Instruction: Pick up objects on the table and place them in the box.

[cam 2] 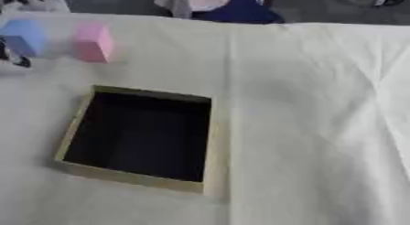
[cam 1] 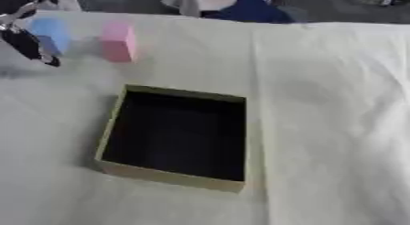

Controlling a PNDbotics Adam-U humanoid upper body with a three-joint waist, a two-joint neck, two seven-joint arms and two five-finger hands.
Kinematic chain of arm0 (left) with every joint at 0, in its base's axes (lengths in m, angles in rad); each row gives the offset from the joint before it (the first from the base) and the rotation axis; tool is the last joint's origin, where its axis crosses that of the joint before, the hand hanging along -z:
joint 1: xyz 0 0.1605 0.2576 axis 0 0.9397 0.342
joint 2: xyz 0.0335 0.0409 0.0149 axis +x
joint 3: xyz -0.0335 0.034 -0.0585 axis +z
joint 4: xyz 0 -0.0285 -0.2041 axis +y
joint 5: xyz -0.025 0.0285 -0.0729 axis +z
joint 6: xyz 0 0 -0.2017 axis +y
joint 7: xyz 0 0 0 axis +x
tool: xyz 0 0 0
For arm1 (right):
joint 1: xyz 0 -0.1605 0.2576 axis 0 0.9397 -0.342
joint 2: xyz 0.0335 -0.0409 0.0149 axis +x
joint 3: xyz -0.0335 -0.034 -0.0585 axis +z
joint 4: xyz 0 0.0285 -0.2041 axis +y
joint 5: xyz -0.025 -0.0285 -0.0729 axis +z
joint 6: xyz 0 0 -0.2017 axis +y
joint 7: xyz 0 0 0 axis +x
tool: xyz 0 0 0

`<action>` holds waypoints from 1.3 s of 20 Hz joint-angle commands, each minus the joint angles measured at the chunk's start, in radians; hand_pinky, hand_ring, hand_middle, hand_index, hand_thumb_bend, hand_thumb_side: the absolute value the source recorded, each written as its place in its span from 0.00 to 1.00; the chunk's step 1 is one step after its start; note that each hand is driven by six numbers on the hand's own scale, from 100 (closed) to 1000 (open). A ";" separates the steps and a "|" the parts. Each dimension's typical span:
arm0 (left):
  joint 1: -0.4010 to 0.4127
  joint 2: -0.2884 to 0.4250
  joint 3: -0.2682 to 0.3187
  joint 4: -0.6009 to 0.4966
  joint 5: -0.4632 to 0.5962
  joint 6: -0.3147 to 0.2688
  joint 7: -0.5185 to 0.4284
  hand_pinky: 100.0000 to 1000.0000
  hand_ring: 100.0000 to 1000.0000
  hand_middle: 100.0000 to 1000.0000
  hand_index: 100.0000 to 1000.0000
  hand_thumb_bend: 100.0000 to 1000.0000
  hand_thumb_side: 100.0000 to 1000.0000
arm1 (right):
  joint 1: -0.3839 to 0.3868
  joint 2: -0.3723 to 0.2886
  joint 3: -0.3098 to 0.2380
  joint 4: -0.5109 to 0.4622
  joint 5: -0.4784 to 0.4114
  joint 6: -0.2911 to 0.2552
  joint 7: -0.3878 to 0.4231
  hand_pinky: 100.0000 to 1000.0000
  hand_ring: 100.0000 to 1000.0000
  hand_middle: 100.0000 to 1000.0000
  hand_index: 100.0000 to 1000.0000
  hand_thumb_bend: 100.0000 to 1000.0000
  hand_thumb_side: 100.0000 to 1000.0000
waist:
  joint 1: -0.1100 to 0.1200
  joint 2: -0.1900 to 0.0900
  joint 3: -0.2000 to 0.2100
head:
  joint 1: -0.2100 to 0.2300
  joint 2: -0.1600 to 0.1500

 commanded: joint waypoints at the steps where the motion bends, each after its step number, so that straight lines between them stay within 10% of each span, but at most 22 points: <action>1: -0.024 0.034 0.028 0.006 -0.004 -0.013 0.025 0.76 0.94 0.95 0.88 0.81 0.21 | -0.021 -0.043 -0.001 -0.001 -0.012 -0.005 0.000 0.76 0.84 0.44 0.69 0.18 0.86 | 0.004 -0.015 -0.003 | 0.006 -0.018; 19: -0.023 0.062 0.072 0.040 -0.029 -0.007 0.093 0.73 0.91 0.89 0.87 0.80 0.18 | -0.050 -0.073 0.004 0.045 -0.032 -0.010 -0.001 0.76 0.85 0.43 0.69 0.19 0.86 | -0.001 0.016 -0.012 | 0.028 -0.021; 26: -0.030 0.082 0.114 0.081 0.016 0.086 0.133 0.74 0.89 0.87 0.86 0.62 0.09 | -0.073 -0.095 0.008 0.081 -0.052 -0.015 0.002 0.76 0.85 0.43 0.68 0.20 0.85 | -0.006 0.039 -0.016 | 0.045 -0.043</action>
